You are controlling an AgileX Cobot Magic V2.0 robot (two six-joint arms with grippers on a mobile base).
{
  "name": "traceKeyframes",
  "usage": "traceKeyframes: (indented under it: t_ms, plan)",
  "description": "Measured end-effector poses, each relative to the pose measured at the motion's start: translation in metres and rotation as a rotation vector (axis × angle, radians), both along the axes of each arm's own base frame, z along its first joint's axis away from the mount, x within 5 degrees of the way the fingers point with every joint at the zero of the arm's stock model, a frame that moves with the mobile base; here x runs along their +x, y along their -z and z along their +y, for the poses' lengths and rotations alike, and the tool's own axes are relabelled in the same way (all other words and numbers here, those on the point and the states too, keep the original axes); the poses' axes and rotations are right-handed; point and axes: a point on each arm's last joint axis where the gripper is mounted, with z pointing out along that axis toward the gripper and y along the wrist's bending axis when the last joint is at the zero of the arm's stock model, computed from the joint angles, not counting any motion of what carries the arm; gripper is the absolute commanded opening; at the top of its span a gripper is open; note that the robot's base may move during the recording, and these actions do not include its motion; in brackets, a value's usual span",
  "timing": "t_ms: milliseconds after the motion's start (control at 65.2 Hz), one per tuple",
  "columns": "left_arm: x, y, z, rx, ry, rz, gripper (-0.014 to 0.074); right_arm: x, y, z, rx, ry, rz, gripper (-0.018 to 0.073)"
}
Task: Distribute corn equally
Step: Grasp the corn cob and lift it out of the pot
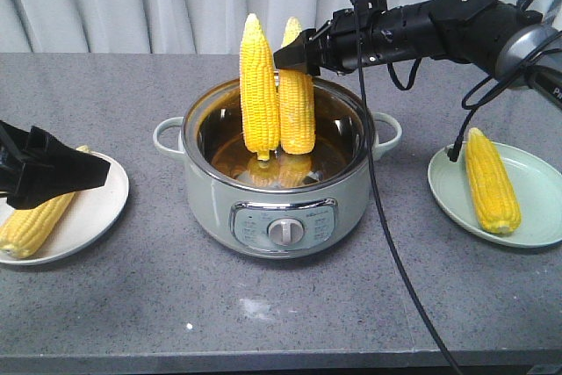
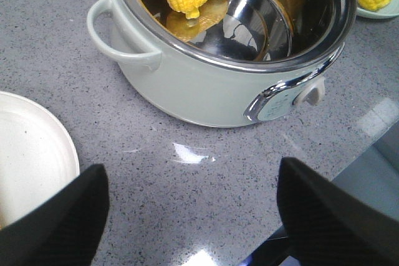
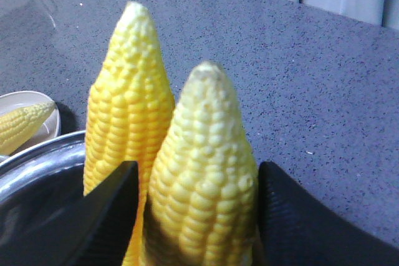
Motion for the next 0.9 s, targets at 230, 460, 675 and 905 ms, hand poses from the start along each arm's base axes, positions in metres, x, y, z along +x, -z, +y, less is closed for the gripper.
traceKeyframes:
  t_ms: [230,460,675,905]
  plan:
    - [0.000,0.000,0.000,0.000,0.000,0.000,0.0544,0.000,0.002,0.000,-0.001,-0.008,0.007,0.0198]
    - [0.000,0.000,0.000,0.000,0.000,0.000,0.0544,-0.006,-0.004,0.001,-0.001,-0.044,0.017,0.0193]
    - [0.000,0.000,0.000,0.000,0.000,0.000,0.0544,-0.028,-0.044,-0.001,0.006,-0.083,-0.029,0.0194]
    - [0.000,0.000,0.000,0.000,0.000,0.000,0.0544,-0.065,-0.093,-0.013,-0.015,-0.012,0.027,0.0194]
